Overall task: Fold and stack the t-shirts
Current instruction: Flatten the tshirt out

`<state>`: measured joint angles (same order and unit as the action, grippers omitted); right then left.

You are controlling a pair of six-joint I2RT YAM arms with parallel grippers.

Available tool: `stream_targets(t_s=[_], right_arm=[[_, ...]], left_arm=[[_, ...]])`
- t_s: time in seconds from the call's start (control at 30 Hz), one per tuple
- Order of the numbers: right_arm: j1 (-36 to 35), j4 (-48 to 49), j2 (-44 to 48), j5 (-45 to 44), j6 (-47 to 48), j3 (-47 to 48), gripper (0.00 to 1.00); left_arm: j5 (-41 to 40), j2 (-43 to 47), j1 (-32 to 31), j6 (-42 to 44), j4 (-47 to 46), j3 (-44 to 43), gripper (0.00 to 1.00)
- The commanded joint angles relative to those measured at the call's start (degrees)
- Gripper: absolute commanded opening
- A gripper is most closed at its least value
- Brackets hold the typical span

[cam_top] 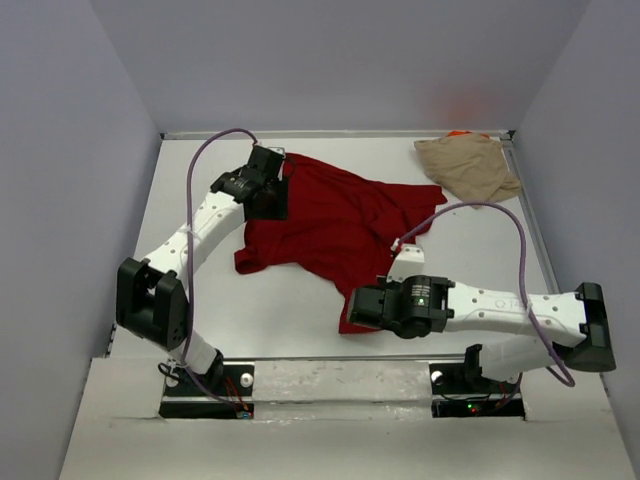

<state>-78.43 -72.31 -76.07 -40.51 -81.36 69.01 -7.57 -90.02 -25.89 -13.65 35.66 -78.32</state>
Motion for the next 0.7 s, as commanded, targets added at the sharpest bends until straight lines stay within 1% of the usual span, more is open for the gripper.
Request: stream_targets(t_s=[0.0,0.1,0.2,0.23,0.27,0.3,0.33,0.37,0.4,0.47,0.5,0.53,0.57,0.6,0.63,0.67], right_arm=[[0.04,-7.94,7.07,-1.06,-8.81,-5.9,0.0],[0.04,-8.36,7.87,-2.29,-8.46,-7.23,0.0],[0.04,-10.91,5.42,-4.31,-9.08,-5.65,0.26],[0.04,-11.53,4.54,-4.92,-9.34,-5.21,0.55],[0.04,-11.97,3.14,-5.88,-9.25,-4.07,0.66],[0.04,-12.15,2.51,-6.42,-8.9,-3.45,0.74],[0.04,-11.98,1.99,-7.03,-8.12,-2.75,0.85],[0.04,-11.45,1.11,-8.17,-7.15,-1.7,0.88],[0.73,-11.27,0.75,-8.61,-6.19,-1.25,0.9],[4.24,-9.7,-0.12,-8.8,-1.01,-0.64,0.91],[5.65,-6.56,-0.04,-8.88,4.32,-0.55,0.9],[7.23,-3.91,0.39,-8.97,7.68,-0.72,0.9],[9.16,-1.19,0.92,-8.71,11.8,-1.07,0.84],[15.18,6.32,1.54,-7.84,16.54,-1.42,0.78],[18.55,11.18,2.67,-4.78,27.81,-2.3,0.63],[22.06,15.84,3.12,-2.75,33.23,-2.91,0.53]], left_arm=[[0.18,4.41,-0.39,0.99,0.38,0.98,0.57],[0.98,4.06,-0.39,0.82,0.2,0.72,0.57],[1.16,3.45,-0.74,0.82,0.29,0.19,0.57],[0.98,3.27,-0.74,0.82,0.37,0.1,0.57],[0.89,3.01,-0.92,0.82,0.46,-0.33,0.57],[0.81,2.75,-0.92,0.82,0.46,-0.51,0.57],[0.72,2.57,-1.0,0.82,0.55,-0.69,0.57],[0.63,2.04,-1.18,0.82,0.55,-1.12,0.57],[0.63,1.6,-1.27,0.9,0.64,-1.39,0.57],[0.37,0.64,-1.44,0.99,0.73,-1.83,0.57],[0.19,0.29,-1.44,1.08,0.38,-2.27,0.57],[0.1,-0.15,-1.44,1.08,0.2,-2.71,0.57],[-0.07,-1.29,-1.53,1.08,0.29,-3.15,0.57],[-0.07,-1.91,-1.53,1.08,0.03,-4.28,0.57],[0.01,-3.66,-1.53,1.17,0.02,-5.08,0.57],[0.1,-3.67,-1.53,1.26,0.02,-5.95,0.57]])
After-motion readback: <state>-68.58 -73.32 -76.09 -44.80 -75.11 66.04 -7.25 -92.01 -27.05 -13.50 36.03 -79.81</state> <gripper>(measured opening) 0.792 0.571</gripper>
